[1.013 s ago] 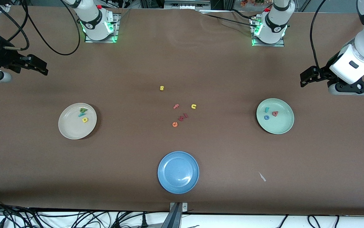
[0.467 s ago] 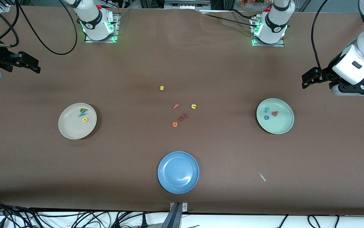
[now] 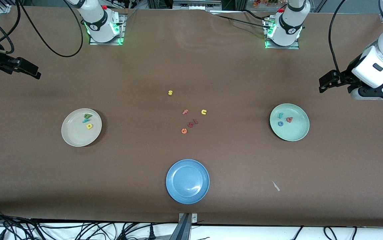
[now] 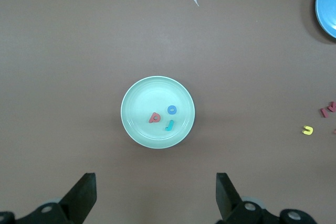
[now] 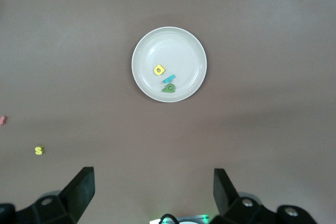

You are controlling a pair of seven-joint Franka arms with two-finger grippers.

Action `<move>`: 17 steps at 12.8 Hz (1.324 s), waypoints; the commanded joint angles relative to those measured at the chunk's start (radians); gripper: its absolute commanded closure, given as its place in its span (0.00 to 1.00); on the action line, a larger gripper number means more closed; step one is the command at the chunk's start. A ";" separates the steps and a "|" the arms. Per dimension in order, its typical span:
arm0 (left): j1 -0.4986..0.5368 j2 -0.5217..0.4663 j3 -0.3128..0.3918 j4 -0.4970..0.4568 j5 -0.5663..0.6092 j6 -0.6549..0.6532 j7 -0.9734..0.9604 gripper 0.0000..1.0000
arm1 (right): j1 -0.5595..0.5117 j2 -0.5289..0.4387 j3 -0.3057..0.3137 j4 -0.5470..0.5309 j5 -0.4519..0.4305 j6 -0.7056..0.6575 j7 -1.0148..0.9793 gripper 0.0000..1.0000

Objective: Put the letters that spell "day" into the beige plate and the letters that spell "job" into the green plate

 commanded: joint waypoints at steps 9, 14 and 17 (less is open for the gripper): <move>-0.010 -0.016 -0.001 0.016 -0.014 -0.037 -0.005 0.00 | -0.024 0.021 0.008 0.016 0.008 -0.002 -0.069 0.00; -0.011 -0.014 -0.001 0.016 -0.014 -0.037 -0.005 0.00 | -0.024 0.022 0.008 0.016 0.007 0.004 -0.071 0.00; -0.011 -0.014 -0.001 0.016 -0.014 -0.037 -0.005 0.00 | -0.026 0.022 0.008 0.016 0.004 0.008 -0.076 0.00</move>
